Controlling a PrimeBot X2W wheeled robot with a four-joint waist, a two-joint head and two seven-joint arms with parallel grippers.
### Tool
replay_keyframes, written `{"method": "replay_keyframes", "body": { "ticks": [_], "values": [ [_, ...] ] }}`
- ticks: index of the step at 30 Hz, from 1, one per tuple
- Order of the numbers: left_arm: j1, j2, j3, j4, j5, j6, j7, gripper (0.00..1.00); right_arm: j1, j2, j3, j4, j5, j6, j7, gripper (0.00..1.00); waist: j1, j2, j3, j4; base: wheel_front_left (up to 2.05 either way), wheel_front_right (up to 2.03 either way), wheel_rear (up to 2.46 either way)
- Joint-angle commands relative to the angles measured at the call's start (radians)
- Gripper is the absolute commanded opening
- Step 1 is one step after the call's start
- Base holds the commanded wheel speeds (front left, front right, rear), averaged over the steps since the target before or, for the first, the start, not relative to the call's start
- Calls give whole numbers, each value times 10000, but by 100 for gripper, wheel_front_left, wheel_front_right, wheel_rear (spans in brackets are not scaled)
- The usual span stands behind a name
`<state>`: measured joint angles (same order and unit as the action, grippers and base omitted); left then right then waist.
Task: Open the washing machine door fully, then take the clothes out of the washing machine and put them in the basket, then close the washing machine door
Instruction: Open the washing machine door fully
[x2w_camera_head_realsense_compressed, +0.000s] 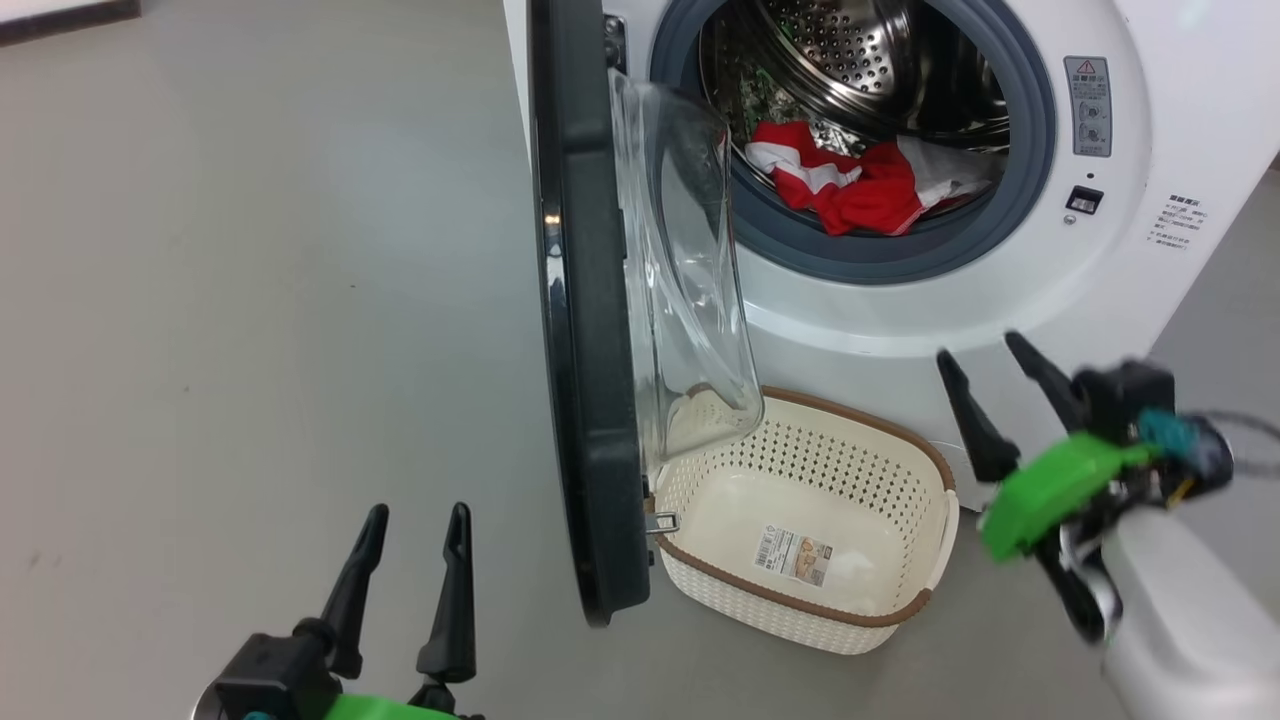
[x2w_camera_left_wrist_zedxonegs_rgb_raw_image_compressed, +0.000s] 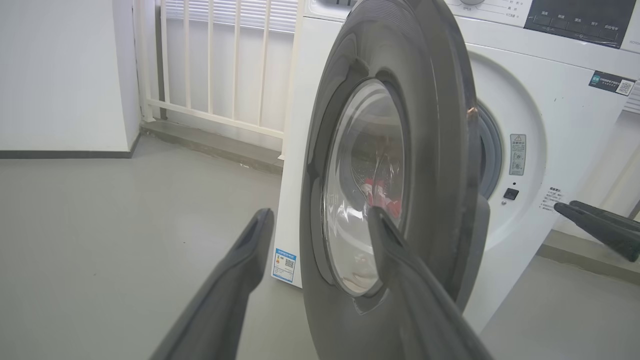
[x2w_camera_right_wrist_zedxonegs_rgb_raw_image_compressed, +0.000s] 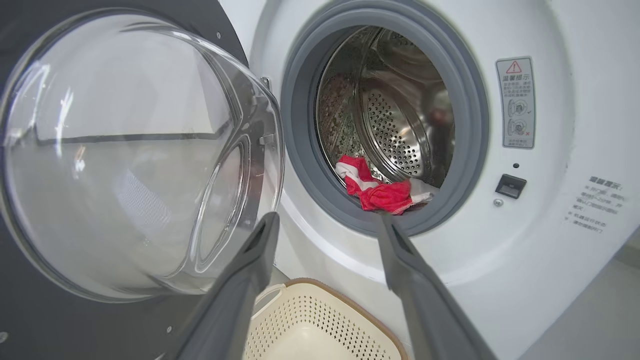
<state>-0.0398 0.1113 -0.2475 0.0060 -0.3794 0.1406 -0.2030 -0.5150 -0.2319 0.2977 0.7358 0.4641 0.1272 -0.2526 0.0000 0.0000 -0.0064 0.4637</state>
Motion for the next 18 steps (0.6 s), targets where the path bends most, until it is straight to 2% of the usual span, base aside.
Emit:
{"method": "replay_keyframes", "body": {
  "ticks": [1,4,8,12,18],
  "values": [
    [-146,120,317,-307,77,41,-54,100,449,220,-183,-541,-458,35,-89,100,0,0,-4,15,0,0,0],
    [-145,143,260,-318,160,57,-107,100,2028,970,-1740,-2352,-2090,35,-90,100,0,0,-3,38,0,0,0],
    [-144,158,218,-306,224,67,-189,100,3494,1601,-2788,-4275,-3317,35,-90,100,0,0,2,26,0,0,0],
    [-120,146,191,-324,326,90,-320,100,4429,1784,-3038,-5582,-3601,35,-90,100,0,0,56,-25,0,0,0],
    [-59,120,193,-214,374,110,-429,100,5124,1812,-2813,-6119,-3392,35,-91,100,0,0,115,-129,0,0,0]
  ]
}}
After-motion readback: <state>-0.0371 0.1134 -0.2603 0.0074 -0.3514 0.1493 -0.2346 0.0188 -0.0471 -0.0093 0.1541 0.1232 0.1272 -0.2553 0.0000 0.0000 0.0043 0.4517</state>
